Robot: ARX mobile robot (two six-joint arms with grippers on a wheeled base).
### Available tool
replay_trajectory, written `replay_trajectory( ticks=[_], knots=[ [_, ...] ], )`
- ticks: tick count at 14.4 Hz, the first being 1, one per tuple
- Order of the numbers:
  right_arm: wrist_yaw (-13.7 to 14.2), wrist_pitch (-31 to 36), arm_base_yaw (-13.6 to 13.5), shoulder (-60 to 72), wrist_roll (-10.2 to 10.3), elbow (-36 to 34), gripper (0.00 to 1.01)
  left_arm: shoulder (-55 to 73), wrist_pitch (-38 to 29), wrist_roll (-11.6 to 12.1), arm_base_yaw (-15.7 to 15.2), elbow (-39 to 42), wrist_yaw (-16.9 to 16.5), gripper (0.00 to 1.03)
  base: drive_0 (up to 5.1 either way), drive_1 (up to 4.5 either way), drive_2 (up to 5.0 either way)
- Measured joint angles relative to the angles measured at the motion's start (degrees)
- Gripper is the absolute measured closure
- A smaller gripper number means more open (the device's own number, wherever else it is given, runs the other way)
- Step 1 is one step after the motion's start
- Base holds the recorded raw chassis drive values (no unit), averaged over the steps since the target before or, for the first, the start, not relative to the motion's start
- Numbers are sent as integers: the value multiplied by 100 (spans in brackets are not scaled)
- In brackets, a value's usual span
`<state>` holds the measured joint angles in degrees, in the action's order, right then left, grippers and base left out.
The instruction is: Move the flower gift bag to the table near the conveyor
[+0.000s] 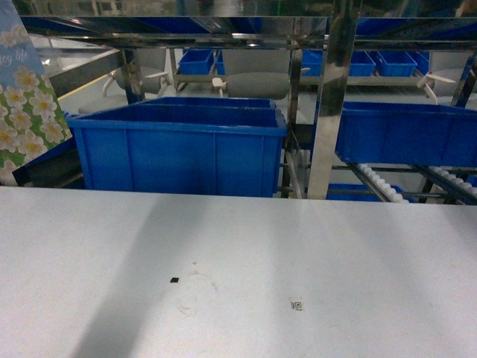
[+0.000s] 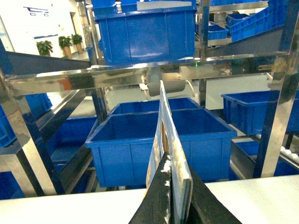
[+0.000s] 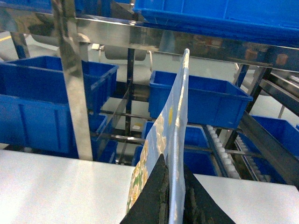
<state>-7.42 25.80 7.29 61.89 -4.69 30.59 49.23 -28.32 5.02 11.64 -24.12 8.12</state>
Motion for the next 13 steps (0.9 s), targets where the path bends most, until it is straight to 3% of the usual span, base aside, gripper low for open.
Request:
replay_trajectory(
  ticks=[3,5,13],
  knots=[
    [-275,313,256,1185,-238,588,98,0,0,0,0,0,0,101,0,0,0],
    [-361,603,295,1749,-278,807,98,0,0,0,0,0,0,101,0,0,0],
    [-616,654,592,3786,-752,981,98,0,0,0,0,0,0,101,0,0,0]
  ],
)
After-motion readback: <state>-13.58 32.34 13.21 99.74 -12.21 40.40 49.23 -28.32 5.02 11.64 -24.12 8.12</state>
